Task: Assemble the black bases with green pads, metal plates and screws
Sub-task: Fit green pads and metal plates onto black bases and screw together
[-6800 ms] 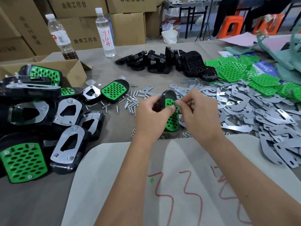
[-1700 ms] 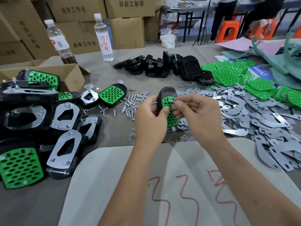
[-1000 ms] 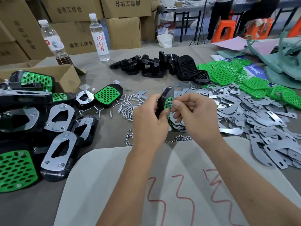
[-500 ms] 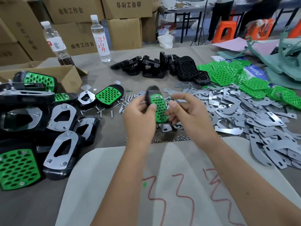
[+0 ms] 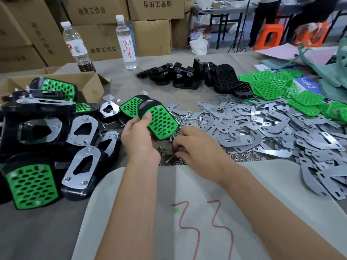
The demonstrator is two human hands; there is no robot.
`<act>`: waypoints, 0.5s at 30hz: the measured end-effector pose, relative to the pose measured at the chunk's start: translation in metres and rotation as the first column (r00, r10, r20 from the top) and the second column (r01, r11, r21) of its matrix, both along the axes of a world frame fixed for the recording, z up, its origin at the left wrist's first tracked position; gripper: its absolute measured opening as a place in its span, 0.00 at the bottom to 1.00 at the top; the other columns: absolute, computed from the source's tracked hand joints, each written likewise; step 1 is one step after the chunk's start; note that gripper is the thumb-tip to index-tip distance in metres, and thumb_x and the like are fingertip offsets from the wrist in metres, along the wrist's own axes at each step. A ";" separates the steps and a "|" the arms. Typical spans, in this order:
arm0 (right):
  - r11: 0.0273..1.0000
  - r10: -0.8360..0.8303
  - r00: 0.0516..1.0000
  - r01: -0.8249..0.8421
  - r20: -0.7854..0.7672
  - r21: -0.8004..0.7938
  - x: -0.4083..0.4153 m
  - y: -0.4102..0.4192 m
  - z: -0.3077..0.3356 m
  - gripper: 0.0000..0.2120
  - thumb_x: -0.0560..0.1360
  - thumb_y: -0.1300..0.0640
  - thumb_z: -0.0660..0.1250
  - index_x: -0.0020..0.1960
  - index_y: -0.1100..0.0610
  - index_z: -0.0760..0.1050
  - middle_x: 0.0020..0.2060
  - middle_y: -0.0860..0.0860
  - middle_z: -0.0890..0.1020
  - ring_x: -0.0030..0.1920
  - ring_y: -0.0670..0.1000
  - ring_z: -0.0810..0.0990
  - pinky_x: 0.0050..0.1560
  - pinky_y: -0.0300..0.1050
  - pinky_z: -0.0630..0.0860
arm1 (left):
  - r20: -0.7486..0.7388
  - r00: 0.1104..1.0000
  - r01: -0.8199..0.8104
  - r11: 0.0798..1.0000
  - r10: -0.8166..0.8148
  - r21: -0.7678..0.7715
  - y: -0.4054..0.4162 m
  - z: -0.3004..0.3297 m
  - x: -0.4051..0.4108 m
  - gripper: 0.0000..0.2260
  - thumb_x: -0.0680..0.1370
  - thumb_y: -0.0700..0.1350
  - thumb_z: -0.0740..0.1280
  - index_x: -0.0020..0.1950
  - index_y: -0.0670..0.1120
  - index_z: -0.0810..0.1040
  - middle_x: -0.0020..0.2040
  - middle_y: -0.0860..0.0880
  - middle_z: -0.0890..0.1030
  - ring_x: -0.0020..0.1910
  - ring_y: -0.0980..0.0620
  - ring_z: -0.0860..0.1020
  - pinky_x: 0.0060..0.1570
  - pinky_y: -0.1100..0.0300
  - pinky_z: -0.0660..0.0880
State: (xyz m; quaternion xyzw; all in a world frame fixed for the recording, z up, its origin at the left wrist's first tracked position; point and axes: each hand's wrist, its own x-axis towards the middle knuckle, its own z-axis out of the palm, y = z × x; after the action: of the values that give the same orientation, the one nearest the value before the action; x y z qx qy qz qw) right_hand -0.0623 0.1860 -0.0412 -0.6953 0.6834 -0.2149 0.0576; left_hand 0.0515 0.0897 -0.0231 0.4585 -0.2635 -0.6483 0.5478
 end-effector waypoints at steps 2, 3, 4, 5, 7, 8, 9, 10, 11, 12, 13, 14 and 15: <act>1.000 0.011 1.000 -0.011 0.023 -0.013 -0.001 0.000 -0.002 0.01 0.80 0.57 0.69 0.50 0.53 0.77 0.51 0.49 0.77 0.55 0.52 0.73 0.57 0.53 0.72 | -0.023 1.000 0.013 1.000 -0.013 0.005 0.000 -0.001 0.000 0.06 0.78 0.37 0.73 0.49 0.45 0.79 0.56 0.38 0.85 0.49 0.43 0.82 0.52 0.47 0.82; 0.999 0.006 0.998 -0.003 0.061 -0.047 -0.003 0.000 -0.003 0.02 0.80 0.59 0.69 0.50 0.54 0.77 0.49 0.49 0.78 0.53 0.52 0.73 0.57 0.53 0.72 | -0.032 0.999 0.014 1.000 -0.013 0.005 0.000 -0.002 0.000 0.06 0.78 0.37 0.73 0.49 0.45 0.78 0.56 0.39 0.85 0.49 0.44 0.82 0.52 0.47 0.82; 0.995 -0.008 0.993 0.019 0.118 -0.094 -0.003 0.001 -0.005 0.03 0.80 0.61 0.69 0.52 0.55 0.76 0.47 0.49 0.79 0.50 0.51 0.74 0.56 0.53 0.73 | -0.035 0.999 0.011 1.000 -0.011 0.004 -0.001 -0.003 0.000 0.06 0.78 0.37 0.73 0.49 0.45 0.78 0.55 0.39 0.85 0.49 0.44 0.83 0.51 0.47 0.83; 0.986 -0.019 0.982 0.050 0.185 -0.160 -0.004 0.002 -0.007 0.06 0.80 0.63 0.69 0.55 0.56 0.77 0.45 0.48 0.79 0.46 0.48 0.73 0.54 0.51 0.73 | -0.036 0.999 0.006 1.000 -0.006 0.000 -0.001 -0.003 -0.001 0.06 0.78 0.37 0.73 0.48 0.45 0.78 0.53 0.40 0.85 0.47 0.45 0.83 0.48 0.49 0.83; 0.940 -0.030 0.948 0.134 0.315 -0.315 -0.007 0.003 -0.007 0.13 0.79 0.68 0.68 0.62 0.58 0.79 0.41 0.47 0.77 0.42 0.42 0.72 0.49 0.40 0.71 | -0.031 1.000 -0.004 1.000 0.004 -0.013 -0.002 -0.004 -0.002 0.07 0.78 0.37 0.73 0.47 0.46 0.78 0.49 0.42 0.85 0.45 0.46 0.83 0.42 0.54 0.84; 0.907 -0.028 0.928 0.179 0.370 -0.381 -0.008 0.004 -0.006 0.15 0.79 0.69 0.68 0.63 0.58 0.81 0.41 0.47 0.76 0.41 0.41 0.73 0.47 0.36 0.70 | -0.025 1.000 -0.002 1.000 0.001 -0.026 -0.001 -0.005 -0.004 0.07 0.78 0.37 0.73 0.46 0.46 0.78 0.48 0.43 0.85 0.45 0.46 0.83 0.43 0.53 0.84; 0.876 -0.021 0.905 0.221 0.425 -0.428 -0.010 0.004 -0.005 0.15 0.79 0.69 0.68 0.61 0.57 0.83 0.41 0.46 0.77 0.41 0.42 0.75 0.47 0.35 0.71 | -0.017 1.000 0.007 0.999 -0.008 -0.046 0.001 -0.005 -0.006 0.07 0.78 0.37 0.74 0.46 0.46 0.78 0.49 0.42 0.85 0.47 0.45 0.83 0.47 0.50 0.85; 0.855 -0.014 0.872 0.264 0.489 -0.447 -0.010 0.005 -0.005 0.13 0.78 0.69 0.70 0.59 0.56 0.84 0.41 0.45 0.79 0.41 0.44 0.77 0.47 0.37 0.73 | 0.001 1.000 0.024 0.997 -0.024 -0.073 0.003 -0.006 -0.009 0.06 0.78 0.37 0.74 0.47 0.45 0.79 0.50 0.41 0.85 0.48 0.45 0.83 0.53 0.45 0.84; 0.845 -0.007 0.823 0.309 0.568 -0.437 -0.011 0.006 -0.005 0.12 0.78 0.68 0.71 0.56 0.56 0.85 0.40 0.45 0.81 0.41 0.45 0.79 0.47 0.41 0.77 | 0.034 0.999 0.045 0.994 -0.042 -0.101 0.006 -0.006 -0.013 0.04 0.79 0.38 0.74 0.49 0.44 0.79 0.52 0.40 0.84 0.48 0.44 0.82 0.57 0.40 0.82; 0.844 -0.005 0.762 0.350 0.647 -0.407 -0.011 0.007 -0.005 0.10 0.77 0.67 0.73 0.53 0.55 0.85 0.38 0.45 0.82 0.39 0.46 0.81 0.47 0.45 0.80 | 0.077 0.995 0.066 0.990 -0.057 -0.125 0.010 -0.007 -0.016 0.05 0.79 0.40 0.74 0.52 0.42 0.80 0.52 0.40 0.84 0.48 0.44 0.82 0.58 0.37 0.81; 0.845 -0.011 0.711 0.383 0.703 -0.374 -0.011 0.007 -0.005 0.09 0.76 0.67 0.74 0.51 0.54 0.85 0.36 0.45 0.83 0.38 0.48 0.82 0.45 0.48 0.82 | 0.118 0.990 0.089 0.985 -0.072 -0.147 0.012 -0.008 -0.020 0.07 0.79 0.42 0.73 0.55 0.41 0.79 0.52 0.40 0.84 0.47 0.44 0.82 0.56 0.36 0.81; 0.845 -0.023 0.681 0.405 0.732 -0.350 -0.011 0.007 -0.005 0.07 0.76 0.66 0.75 0.48 0.55 0.85 0.35 0.46 0.84 0.36 0.49 0.82 0.44 0.50 0.82 | 0.148 0.985 0.117 0.978 -0.092 -0.171 0.016 -0.010 -0.024 0.08 0.80 0.43 0.73 0.55 0.42 0.78 0.50 0.41 0.83 0.46 0.45 0.82 0.53 0.37 0.81; 0.842 -0.042 0.673 0.421 0.738 -0.337 -0.011 0.007 -0.006 0.06 0.75 0.65 0.76 0.47 0.55 0.85 0.35 0.47 0.84 0.36 0.50 0.83 0.43 0.50 0.83 | 0.168 0.979 0.145 0.969 -0.112 -0.198 0.018 -0.012 -0.027 0.07 0.80 0.45 0.73 0.54 0.44 0.77 0.47 0.43 0.82 0.43 0.46 0.81 0.48 0.40 0.81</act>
State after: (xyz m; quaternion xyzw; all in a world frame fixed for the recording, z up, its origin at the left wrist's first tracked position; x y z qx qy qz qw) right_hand -0.0736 0.1926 -0.0469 -0.4546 0.6177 -0.6321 0.1111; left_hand 0.0247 0.1077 -0.0348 0.4295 -0.4013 -0.6134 0.5276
